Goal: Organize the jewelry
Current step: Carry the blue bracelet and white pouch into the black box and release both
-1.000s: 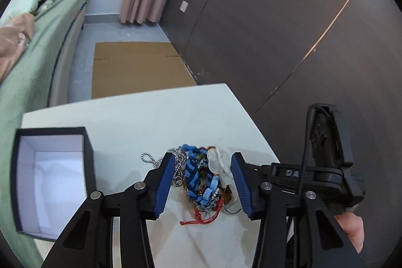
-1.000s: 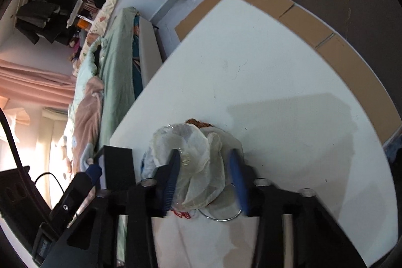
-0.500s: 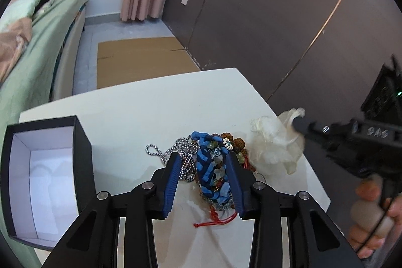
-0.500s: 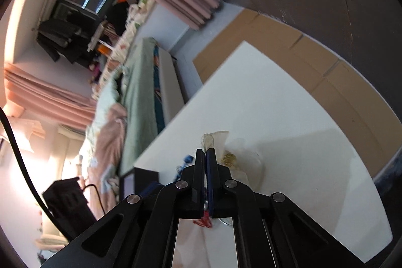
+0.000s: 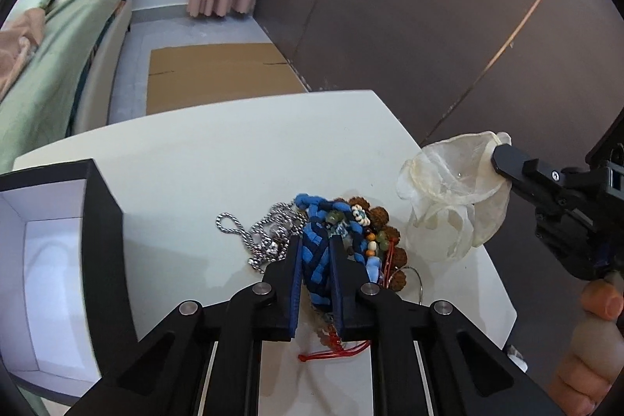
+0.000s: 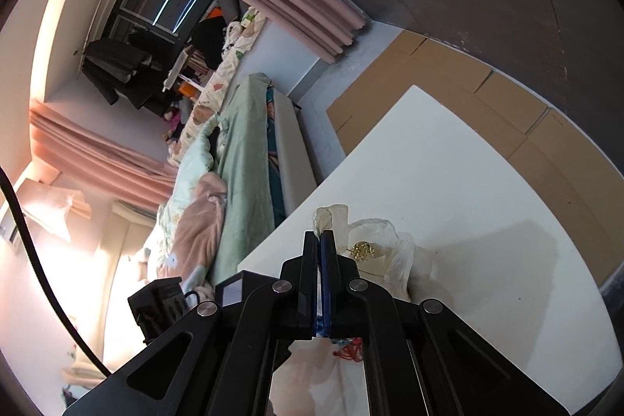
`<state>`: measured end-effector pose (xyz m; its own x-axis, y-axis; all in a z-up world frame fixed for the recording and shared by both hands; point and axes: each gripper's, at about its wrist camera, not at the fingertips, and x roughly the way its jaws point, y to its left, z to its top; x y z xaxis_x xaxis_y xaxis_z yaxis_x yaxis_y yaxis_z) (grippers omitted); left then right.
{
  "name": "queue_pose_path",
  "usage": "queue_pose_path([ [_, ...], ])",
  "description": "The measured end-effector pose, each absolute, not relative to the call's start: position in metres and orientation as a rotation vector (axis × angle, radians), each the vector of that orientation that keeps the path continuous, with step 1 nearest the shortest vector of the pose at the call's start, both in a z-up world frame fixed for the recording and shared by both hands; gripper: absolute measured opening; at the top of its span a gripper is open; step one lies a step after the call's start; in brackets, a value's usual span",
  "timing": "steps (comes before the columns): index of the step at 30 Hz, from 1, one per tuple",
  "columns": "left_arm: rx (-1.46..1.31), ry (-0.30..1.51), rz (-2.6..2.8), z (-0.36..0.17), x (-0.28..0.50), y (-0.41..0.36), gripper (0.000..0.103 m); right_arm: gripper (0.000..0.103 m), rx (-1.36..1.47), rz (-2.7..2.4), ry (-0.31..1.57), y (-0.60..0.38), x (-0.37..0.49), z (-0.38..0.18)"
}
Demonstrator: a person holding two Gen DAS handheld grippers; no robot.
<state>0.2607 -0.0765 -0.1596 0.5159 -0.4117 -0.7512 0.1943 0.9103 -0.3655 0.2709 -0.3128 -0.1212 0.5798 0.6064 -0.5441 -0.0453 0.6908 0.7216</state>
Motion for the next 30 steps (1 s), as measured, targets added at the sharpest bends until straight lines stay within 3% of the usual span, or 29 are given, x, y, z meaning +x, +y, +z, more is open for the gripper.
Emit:
queue_pose_path([
  [17,-0.379,0.691,-0.362,-0.068,0.228,-0.001,0.013,0.003,0.63,0.669,0.738,-0.25,0.277,-0.061],
  [30,-0.464,0.595,-0.167,-0.047,0.208,0.102,0.013,0.003,0.535,0.871,0.809,-0.155,0.283,-0.064],
])
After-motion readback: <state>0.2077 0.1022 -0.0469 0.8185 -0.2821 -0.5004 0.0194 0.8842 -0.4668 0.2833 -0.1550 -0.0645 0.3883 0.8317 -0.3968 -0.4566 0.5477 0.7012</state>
